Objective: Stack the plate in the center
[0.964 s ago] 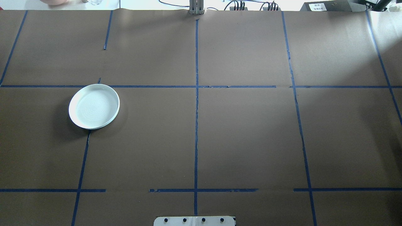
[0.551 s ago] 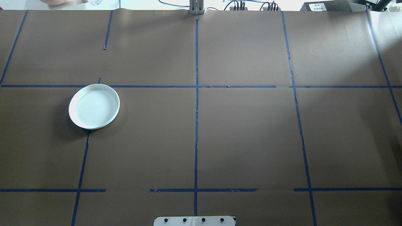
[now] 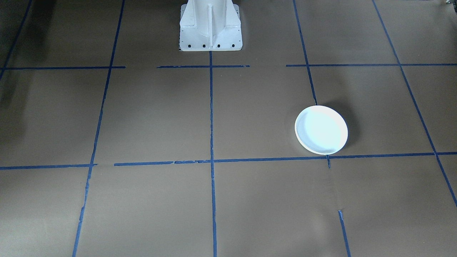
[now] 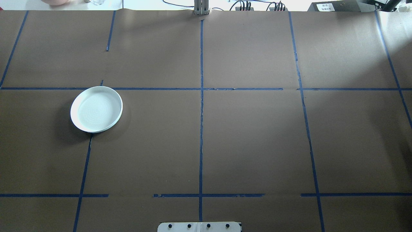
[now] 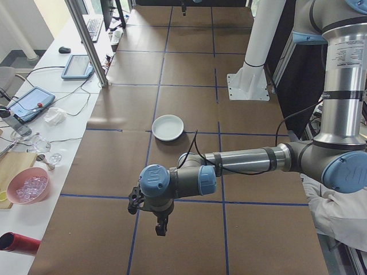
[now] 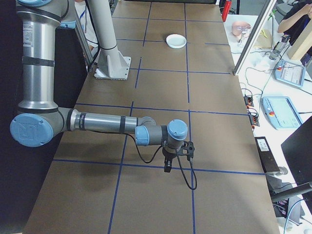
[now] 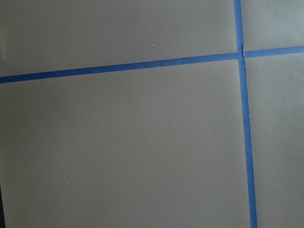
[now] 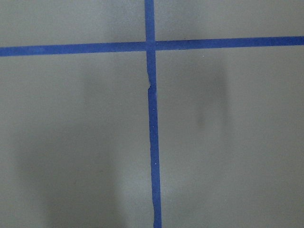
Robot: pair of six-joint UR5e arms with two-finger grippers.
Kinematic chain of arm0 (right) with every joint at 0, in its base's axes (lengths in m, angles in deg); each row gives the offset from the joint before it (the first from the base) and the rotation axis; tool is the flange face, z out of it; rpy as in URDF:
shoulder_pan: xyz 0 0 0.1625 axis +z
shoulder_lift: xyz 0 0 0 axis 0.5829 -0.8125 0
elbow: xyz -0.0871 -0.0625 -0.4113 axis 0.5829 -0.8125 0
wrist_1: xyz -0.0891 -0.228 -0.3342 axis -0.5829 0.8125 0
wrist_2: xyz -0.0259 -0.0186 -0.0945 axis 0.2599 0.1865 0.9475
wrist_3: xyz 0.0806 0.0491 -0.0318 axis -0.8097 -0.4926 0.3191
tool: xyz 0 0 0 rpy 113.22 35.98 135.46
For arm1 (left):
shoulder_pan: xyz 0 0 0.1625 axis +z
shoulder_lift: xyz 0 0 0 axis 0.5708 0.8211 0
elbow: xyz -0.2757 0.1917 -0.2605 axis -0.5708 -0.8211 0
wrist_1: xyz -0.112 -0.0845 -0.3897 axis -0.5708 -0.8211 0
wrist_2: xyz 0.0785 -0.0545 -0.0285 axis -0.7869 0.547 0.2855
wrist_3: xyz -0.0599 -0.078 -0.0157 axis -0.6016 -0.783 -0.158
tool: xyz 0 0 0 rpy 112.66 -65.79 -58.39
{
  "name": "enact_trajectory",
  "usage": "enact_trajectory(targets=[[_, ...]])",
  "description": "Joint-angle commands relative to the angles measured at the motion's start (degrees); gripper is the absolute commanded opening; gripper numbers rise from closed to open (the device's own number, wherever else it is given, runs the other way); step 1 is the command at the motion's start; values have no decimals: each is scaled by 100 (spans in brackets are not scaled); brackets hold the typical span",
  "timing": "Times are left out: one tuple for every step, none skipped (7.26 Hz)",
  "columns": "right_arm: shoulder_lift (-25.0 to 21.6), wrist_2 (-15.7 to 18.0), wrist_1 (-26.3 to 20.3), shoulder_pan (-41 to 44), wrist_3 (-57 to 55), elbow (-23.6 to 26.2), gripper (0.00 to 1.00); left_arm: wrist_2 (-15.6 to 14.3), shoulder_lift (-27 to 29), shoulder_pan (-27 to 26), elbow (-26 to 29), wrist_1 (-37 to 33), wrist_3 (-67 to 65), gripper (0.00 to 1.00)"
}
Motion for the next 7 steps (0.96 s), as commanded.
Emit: enact_trajectory(targets=[[0, 0, 2, 0, 0, 0, 100, 47, 15, -25, 3, 52, 0, 100], [0, 0, 3, 0, 0, 0, 100, 73, 32, -25, 3, 87, -9, 100], [0, 0, 3, 0, 0, 0, 100, 135, 33, -25, 11, 87, -18, 100], [0, 0, 3, 0, 0, 0, 100, 135, 33, -25, 11, 87, -18, 100], [0, 0, 3, 0, 0, 0, 100, 135, 33, -25, 11, 87, -18, 100], [0, 0, -6, 0, 0, 0, 100, 135, 41, -25, 11, 87, -18, 100], [0, 0, -6, 0, 0, 0, 100, 135, 41, -25, 11, 87, -18, 100]])
